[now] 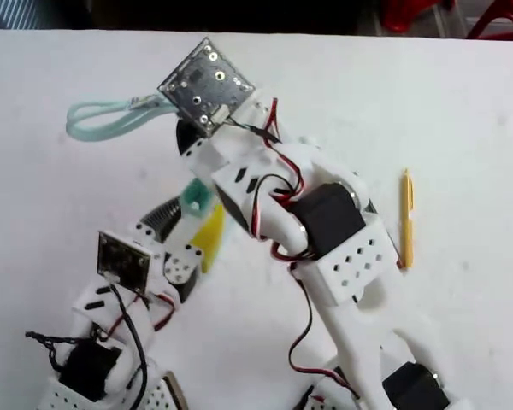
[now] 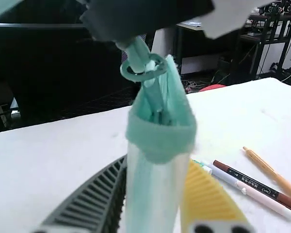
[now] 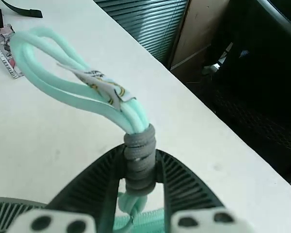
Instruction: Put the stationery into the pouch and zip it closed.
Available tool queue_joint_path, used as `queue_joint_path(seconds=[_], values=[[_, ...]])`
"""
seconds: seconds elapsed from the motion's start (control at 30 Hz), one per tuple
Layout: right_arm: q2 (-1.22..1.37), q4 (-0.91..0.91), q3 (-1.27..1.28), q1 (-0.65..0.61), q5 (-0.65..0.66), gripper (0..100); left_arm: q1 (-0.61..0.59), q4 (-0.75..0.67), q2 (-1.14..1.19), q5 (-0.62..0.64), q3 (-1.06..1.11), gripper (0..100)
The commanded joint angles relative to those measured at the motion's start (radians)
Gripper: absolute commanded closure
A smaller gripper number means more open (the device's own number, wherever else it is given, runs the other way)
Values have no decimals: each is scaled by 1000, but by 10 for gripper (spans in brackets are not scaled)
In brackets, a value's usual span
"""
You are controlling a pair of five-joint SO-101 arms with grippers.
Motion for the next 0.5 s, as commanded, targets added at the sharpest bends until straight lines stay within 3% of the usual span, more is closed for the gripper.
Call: queue_joint_path(seconds=[0.0,0.17,0.47], values=[[-4,-19,-6,18,2,981,18,-9,2,-6,-38,904],[-1,-47,-5,48,6,981,24,-6,2,-6,-40,964],[127,-136,9,143,2,981,24,-5,2,-6,-38,973]])
